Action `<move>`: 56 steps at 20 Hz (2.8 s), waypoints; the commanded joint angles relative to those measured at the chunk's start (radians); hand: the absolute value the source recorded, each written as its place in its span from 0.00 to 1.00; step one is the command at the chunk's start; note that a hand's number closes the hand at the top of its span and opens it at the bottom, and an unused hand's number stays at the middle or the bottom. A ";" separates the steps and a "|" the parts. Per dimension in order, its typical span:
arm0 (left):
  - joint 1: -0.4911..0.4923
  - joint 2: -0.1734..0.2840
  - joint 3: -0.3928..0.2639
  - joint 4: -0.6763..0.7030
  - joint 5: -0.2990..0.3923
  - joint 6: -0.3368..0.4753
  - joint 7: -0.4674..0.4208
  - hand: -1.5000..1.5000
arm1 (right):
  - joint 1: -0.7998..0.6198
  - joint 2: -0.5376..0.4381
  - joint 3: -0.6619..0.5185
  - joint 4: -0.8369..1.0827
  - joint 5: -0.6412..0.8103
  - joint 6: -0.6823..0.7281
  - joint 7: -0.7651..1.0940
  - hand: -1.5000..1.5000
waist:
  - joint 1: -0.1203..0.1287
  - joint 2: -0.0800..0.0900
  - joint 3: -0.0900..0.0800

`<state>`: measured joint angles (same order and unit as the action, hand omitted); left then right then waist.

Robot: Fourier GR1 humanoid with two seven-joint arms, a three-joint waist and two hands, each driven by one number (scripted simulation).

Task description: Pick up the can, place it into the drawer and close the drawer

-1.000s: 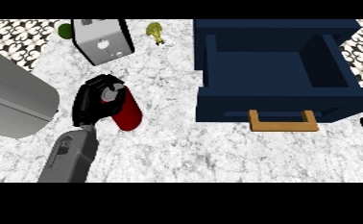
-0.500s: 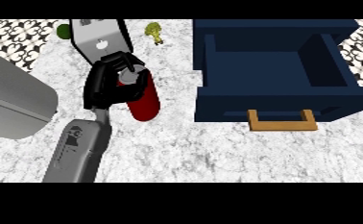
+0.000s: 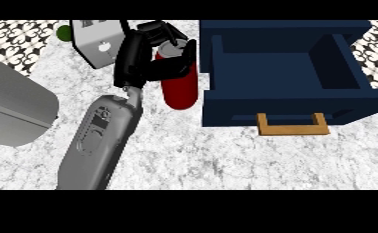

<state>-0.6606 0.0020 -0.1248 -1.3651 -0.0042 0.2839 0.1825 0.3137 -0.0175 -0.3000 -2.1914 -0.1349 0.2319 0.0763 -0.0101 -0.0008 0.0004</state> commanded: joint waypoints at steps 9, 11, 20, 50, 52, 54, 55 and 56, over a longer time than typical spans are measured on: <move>-0.441 0.003 0.021 0.267 0.022 0.087 0.113 1.00 | -0.021 0.009 0.042 -0.039 0.033 -0.015 0.059 0.00 | -0.007 0.003 0.000; -0.500 -0.002 -0.089 0.304 0.052 0.220 0.143 1.00 | -0.042 0.003 0.010 -0.063 0.007 -0.044 0.087 0.00 | -0.016 0.002 0.000; -0.645 -0.002 -0.192 0.543 0.221 0.312 0.057 1.00 | -0.041 -0.019 -0.013 0.014 -0.003 0.010 0.015 0.00 | -0.036 0.005 0.001; -0.789 -0.002 -0.413 0.971 0.472 0.364 -0.194 1.00 | -0.228 -0.038 0.029 0.097 0.034 -0.041 0.077 0.00 | -0.090 0.027 0.002; -0.829 -0.002 -0.401 1.004 0.481 0.337 -0.196 1.00 | -0.214 -0.044 0.027 0.092 0.036 -0.031 0.074 0.00 | -0.097 0.029 0.002; -0.798 -0.002 -0.449 0.989 0.481 0.355 -0.199 1.00 | -0.202 -0.044 0.019 0.071 0.038 -0.039 0.086 0.00 | -0.106 0.027 0.002; -0.815 -0.002 -0.446 1.009 0.474 0.375 -0.225 1.00 | -0.231 -0.025 0.054 0.095 0.054 -0.045 0.077 0.00 | -0.115 0.036 0.003; -0.815 -0.002 -0.440 1.019 0.488 0.362 -0.208 1.00 | -0.269 -0.050 0.032 0.104 0.030 -0.046 0.104 0.00 | -0.101 0.032 0.002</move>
<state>-1.4680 -0.0001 -0.5484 -0.3735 0.4708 0.6431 -0.0162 0.0945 -0.0529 -0.2643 -2.1057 -0.0916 0.1911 0.1577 -0.1117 0.0291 0.0030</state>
